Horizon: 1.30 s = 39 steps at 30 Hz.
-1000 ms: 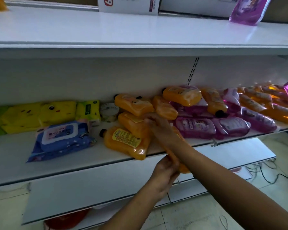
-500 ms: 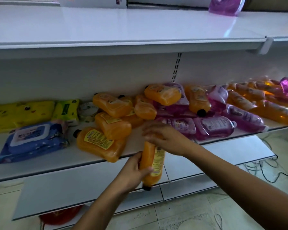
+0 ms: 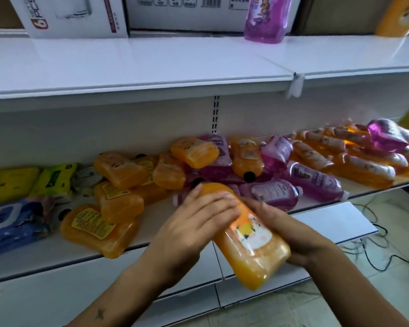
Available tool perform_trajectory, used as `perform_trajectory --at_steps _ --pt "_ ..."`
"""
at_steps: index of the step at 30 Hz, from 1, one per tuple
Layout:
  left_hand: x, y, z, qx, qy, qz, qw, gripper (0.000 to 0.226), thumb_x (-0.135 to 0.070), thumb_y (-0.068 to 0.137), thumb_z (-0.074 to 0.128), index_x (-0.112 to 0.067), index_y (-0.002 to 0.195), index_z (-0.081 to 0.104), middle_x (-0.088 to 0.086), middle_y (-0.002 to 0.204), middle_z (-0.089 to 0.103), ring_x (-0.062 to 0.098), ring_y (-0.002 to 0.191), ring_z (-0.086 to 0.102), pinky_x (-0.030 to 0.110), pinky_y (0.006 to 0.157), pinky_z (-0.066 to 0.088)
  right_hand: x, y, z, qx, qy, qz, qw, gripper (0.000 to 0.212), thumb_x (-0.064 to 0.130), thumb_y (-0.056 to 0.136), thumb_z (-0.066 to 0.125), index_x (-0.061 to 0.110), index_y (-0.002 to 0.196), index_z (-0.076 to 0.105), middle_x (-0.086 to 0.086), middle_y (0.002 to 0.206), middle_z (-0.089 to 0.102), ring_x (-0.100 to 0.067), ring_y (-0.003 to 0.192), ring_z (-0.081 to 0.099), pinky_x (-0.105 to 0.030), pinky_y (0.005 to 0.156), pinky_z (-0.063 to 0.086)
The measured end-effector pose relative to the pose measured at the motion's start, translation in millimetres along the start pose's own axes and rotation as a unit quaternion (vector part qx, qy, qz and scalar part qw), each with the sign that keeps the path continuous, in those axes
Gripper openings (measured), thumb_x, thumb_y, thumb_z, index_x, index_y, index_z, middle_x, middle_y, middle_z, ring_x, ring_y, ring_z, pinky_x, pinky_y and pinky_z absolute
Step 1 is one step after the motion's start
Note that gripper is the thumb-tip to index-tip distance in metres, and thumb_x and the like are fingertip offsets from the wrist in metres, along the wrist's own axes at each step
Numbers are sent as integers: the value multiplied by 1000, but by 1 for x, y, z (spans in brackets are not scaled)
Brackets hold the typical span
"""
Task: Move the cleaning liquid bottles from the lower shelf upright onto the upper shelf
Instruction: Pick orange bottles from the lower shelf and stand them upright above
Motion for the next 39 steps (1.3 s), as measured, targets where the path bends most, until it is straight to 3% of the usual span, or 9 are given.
perform_trajectory --at_steps 4,8,12,15,18,21,28,35,39 --pt "-10 15 21 22 13 37 999 35 -15 108 33 -16 141 45 4 148 50 19 146 34 45 122 20 2 -18 -15 -38 -67 -18 997 97 46 55 94 20 138 52 -16 126 68 -32 109 69 -36 84 57" --pt "-4 32 29 -43 -13 -73 996 46 -12 98 50 -13 143 42 4 151 42 18 145 32 46 117 29 9 -37 -32 -141 -96 -78 982 109 46 47 97 44 140 41 -3 123 70 -29 108 70 -38 82 59" --pt "2 41 31 -54 -186 -195 961 50 -31 97 55 -33 145 39 -11 148 44 2 140 37 34 111 38 26 -54 -45 -242 -146 -142 949 104 43 54 91 66 136 32 13 127 63 -14 110 69 -37 81 61" --pt "-2 42 44 34 -365 -235 900 66 -60 88 57 -47 148 31 -21 149 44 4 137 44 41 108 45 36 -63 -40 -262 -156 -208 929 104 39 60 90 70 137 26 20 129 60 -14 113 67 -35 80 61" --pt "-18 49 57 120 -487 -211 839 99 -59 80 71 -51 153 3 -27 150 40 4 136 46 33 107 47 41 -67 -34 -288 -155 -244 913 106 36 58 93 66 137 31 13 130 61 -20 114 67 -41 82 61" --pt "-23 56 61 145 -506 -199 827 113 -47 78 79 -60 146 -10 -32 144 43 1 134 48 23 103 46 44 -64 -28 -316 -157 -249 902 105 37 56 94 69 133 32 16 127 61 -17 112 68 -38 80 61" --pt "-21 65 49 147 -489 -167 844 106 -37 86 75 -57 148 -7 -42 136 43 -10 126 49 9 94 45 58 -83 -10 -364 -226 -246 870 91 29 75 85 66 136 27 13 135 54 -12 118 63 -40 90 60" --pt "-37 75 35 132 -536 -124 824 100 -48 80 77 -68 143 2 -36 140 44 -9 126 50 7 88 47 83 -127 22 -387 -345 -239 821 102 35 74 85 66 143 16 42 135 36 1 120 57 -28 84 60" --pt "-53 101 37 156 -543 -78 821 102 -39 84 77 -58 150 2 -31 140 48 -6 125 52 10 90 48 105 -155 25 -427 -372 -255 784 100 21 77 85 66 141 23 25 143 39 -7 118 61 -35 82 62"
Point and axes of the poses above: each hand's wrist, its own y-axis towards the middle knuckle, its own z-axis out of the palm, x = y × z, the point moved 6 cm from there along y, towards the middle knuckle
